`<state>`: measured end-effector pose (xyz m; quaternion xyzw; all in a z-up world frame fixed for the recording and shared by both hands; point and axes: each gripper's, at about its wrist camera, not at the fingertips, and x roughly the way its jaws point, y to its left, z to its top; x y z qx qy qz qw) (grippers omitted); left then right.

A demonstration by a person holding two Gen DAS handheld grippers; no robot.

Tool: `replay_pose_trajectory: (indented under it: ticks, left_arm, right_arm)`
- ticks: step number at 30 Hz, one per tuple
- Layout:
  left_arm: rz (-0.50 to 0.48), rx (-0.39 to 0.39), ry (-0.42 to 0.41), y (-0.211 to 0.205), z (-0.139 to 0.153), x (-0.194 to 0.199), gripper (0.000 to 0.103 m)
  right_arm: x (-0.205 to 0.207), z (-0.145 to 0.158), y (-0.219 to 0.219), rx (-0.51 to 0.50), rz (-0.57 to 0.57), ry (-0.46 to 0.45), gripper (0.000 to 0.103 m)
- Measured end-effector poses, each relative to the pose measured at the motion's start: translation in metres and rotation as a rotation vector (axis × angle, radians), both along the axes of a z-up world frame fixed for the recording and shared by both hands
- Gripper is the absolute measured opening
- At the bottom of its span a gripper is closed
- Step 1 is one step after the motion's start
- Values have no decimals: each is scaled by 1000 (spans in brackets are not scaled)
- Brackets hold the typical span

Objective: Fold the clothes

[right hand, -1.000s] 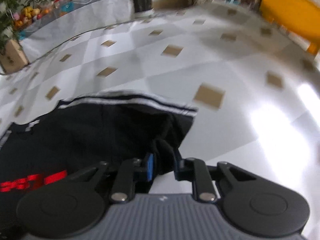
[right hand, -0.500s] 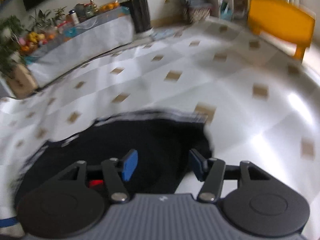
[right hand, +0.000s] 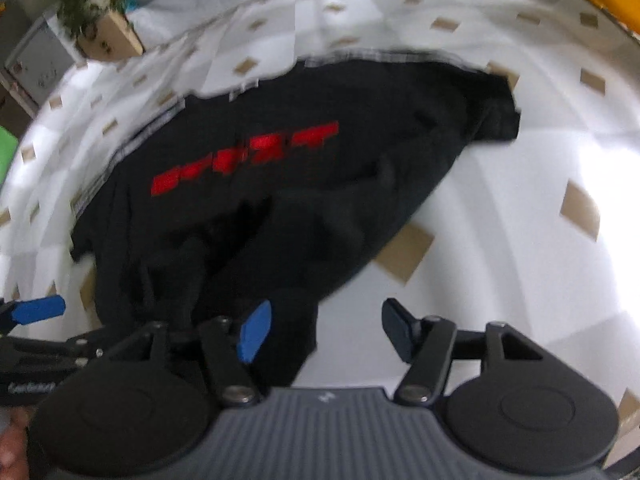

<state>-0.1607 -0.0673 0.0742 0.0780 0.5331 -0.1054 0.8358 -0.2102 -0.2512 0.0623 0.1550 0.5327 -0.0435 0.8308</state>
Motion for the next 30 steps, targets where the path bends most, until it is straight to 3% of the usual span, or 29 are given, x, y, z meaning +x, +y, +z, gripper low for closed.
replay_pose_trajectory:
  ticks: [12, 17, 19, 21, 23, 26, 30]
  left_arm:
    - [-108, 61, -43, -36, -15, -24, 100]
    - [-24, 80, -27, -32, -30, -14, 99]
    - [-5, 103, -33, -30, -34, -13, 95]
    - [16, 104, -31, -26, -34, -11, 90]
    - [57, 99, -39, -20, -32, -9, 88]
    - [124, 96, -43, -8, -29, -5, 73]
    - [216, 116, -47, 8, -26, 1, 73]
  right_arm:
    - [-1, -20, 17, 49, 72, 8, 59]
    - [0, -26, 23, 46, 95, -12, 43]
    - [2, -27, 21, 69, 85, -17, 21]
    - [2, -26, 21, 69, 90, -16, 11]
    - [1, -23, 21, 67, 97, -27, 8]
    - [-1, -11, 17, 72, 72, -86, 5]
    - [-3, 11, 2, 129, -2, -194, 3]
